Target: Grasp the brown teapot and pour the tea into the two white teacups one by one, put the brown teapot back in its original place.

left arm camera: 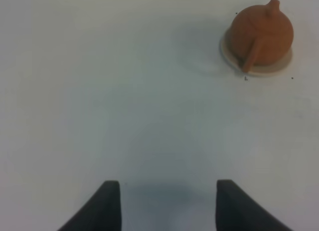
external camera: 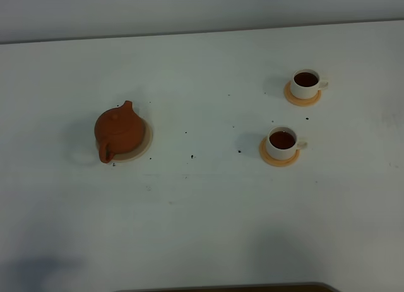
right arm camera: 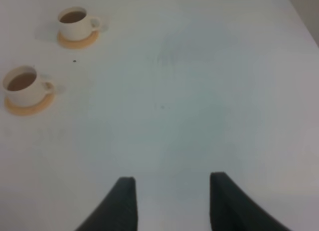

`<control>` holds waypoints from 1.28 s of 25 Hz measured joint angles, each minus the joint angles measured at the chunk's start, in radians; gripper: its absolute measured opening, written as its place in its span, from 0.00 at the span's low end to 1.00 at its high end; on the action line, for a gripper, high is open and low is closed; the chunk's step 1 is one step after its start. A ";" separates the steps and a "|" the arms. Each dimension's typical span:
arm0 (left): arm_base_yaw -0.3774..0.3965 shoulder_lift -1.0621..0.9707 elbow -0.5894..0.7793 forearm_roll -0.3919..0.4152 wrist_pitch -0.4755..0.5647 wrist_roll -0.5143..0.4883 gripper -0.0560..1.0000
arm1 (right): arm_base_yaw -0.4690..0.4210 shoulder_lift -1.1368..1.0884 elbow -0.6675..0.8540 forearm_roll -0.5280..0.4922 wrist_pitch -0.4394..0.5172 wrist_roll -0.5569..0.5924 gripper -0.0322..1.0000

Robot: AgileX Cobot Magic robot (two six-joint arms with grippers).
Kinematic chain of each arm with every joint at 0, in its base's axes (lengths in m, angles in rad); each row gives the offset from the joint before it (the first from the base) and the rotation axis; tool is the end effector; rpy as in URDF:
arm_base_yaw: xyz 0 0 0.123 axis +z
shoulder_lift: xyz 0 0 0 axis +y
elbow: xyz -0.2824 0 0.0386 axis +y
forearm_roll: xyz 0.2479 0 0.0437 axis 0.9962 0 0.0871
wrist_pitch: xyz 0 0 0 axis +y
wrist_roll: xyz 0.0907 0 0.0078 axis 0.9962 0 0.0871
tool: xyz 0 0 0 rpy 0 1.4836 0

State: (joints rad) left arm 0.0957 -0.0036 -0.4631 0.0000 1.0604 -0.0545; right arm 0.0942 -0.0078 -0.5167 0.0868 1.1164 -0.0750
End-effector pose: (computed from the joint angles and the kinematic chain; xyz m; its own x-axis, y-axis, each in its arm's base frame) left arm -0.0013 -0.0001 0.2669 -0.4770 -0.1005 -0.8731 -0.1217 0.9914 -0.0476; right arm -0.0112 0.0061 0.2775 -0.4738 -0.0816 -0.8768 -0.1793 0.9838 0.0053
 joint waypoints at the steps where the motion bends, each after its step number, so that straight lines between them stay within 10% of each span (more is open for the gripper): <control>1: 0.001 0.000 0.000 0.000 0.000 -0.002 0.50 | 0.000 0.000 0.000 0.000 0.000 0.000 0.39; 32: 0.001 0.000 0.000 0.012 0.000 -0.009 0.50 | 0.000 0.000 0.000 0.000 0.000 0.000 0.39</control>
State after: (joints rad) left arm 0.0966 -0.0036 -0.4631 0.0118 1.0604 -0.0631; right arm 0.0942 -0.0078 -0.5167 0.0868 1.1164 -0.0750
